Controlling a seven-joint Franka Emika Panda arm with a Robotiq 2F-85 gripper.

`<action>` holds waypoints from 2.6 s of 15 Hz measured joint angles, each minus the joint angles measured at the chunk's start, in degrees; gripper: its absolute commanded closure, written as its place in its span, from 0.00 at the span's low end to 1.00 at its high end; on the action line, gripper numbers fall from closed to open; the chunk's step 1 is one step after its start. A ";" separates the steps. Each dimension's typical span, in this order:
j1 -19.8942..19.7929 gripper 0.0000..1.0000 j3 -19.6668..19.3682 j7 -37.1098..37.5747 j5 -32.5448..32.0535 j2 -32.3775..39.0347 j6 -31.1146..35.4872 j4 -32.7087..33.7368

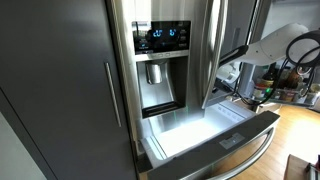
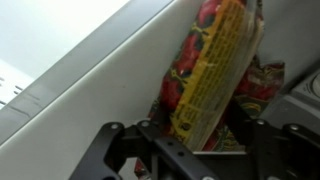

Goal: Put the two packets in the open fridge drawer then close the drawer

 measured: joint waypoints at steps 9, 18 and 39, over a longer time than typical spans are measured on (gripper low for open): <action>-0.49 0.95 -0.13 0.10 0.00 0.58 -4.25 2.61; 0.64 0.95 -0.19 0.74 -0.22 -1.95 -6.68 0.93; 2.67 0.59 -4.35 0.73 -0.11 -16.45 -8.11 -13.46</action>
